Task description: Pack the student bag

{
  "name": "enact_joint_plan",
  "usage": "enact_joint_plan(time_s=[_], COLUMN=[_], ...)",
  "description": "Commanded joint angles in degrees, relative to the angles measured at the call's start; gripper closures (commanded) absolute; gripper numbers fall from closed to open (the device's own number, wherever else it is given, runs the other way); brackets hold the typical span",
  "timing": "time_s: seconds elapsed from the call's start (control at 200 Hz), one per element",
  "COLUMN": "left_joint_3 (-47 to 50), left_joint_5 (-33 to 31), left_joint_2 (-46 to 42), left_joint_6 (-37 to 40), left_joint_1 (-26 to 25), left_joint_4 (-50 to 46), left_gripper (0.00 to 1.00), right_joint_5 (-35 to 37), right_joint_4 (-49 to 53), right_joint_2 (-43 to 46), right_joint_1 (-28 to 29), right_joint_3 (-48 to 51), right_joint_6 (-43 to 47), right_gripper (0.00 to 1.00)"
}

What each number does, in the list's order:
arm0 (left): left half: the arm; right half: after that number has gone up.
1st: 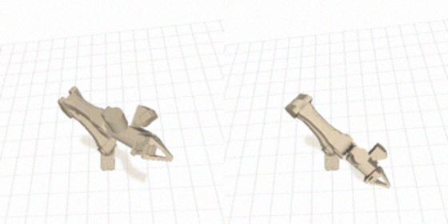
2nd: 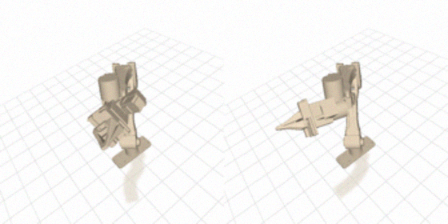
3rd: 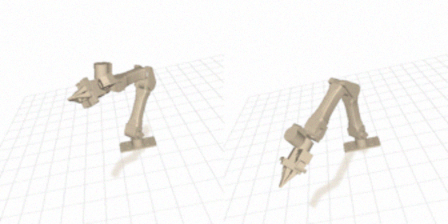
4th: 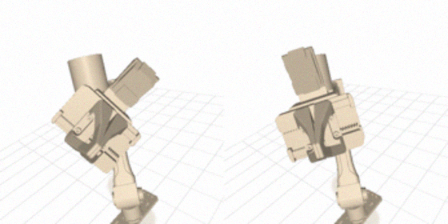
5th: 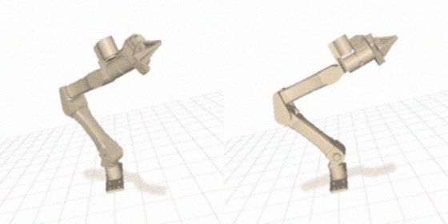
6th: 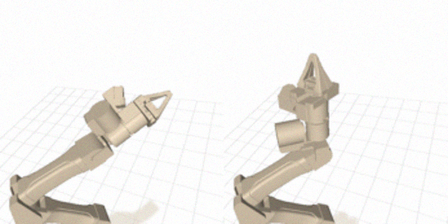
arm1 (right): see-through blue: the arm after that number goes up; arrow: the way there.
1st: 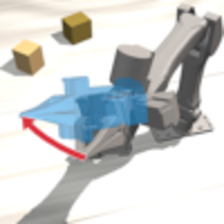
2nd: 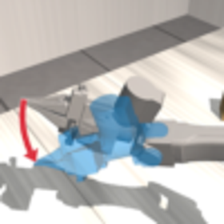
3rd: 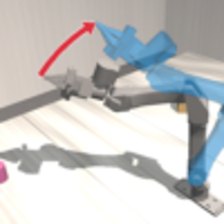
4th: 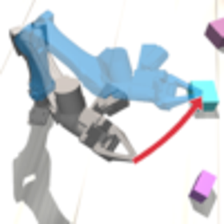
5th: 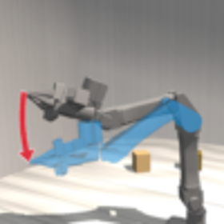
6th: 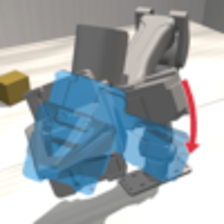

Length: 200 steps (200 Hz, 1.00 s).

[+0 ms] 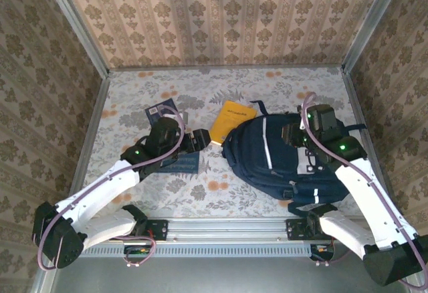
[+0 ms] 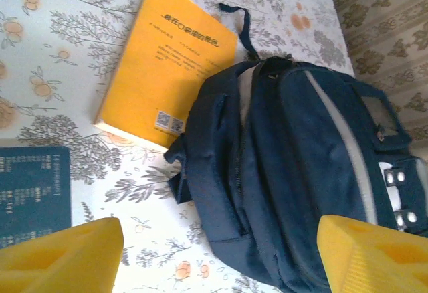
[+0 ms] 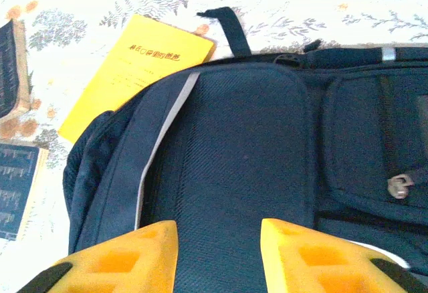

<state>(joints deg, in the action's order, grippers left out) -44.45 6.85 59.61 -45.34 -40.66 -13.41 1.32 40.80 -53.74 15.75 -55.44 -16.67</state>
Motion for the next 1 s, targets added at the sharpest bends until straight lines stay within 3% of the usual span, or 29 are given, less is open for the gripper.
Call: enact_joint_plan(time_s=[0.0, 0.17, 0.305, 0.45, 0.65, 0.995], left_joint_3=[-2.5, -6.7, -10.2, -9.8, -5.2, -2.4], left_joint_5=[0.7, 3.5, 4.1, 4.0, 5.0, 6.9], left_joint_2=[1.1, 6.1, 9.6, 9.3, 3.5, -6.7], left_joint_6=[3.7, 6.2, 7.1, 6.5, 3.9, 3.9], left_joint_1=[1.5, 4.6, 5.8, 7.6, 13.3, 21.6], left_joint_4=[-2.2, -2.9, -3.6, -4.2, -5.7, -11.4], left_gripper=[0.21, 0.21, 0.21, 0.21, 0.22, 0.22], right_joint_5=[6.1, 3.2, -1.2, 2.2, 4.3, 7.3], right_joint_4=[-1.1, -6.3, -9.2, -12.1, -8.2, 6.2], right_joint_2=[0.0, -6.7, -19.1, -33.3, -53.4, -77.8], right_joint_1=[2.5, 4.7, 6.2, 9.8, 13.6, 18.2], right_joint_3=[-2.2, -4.7, -9.7, -16.9, -32.0, -56.5], right_joint_6=[0.3, -2.2, -3.9, -2.6, -1.9, 1.6], right_gripper=[0.6, 0.65, 0.73, 0.79, 0.84, 0.82])
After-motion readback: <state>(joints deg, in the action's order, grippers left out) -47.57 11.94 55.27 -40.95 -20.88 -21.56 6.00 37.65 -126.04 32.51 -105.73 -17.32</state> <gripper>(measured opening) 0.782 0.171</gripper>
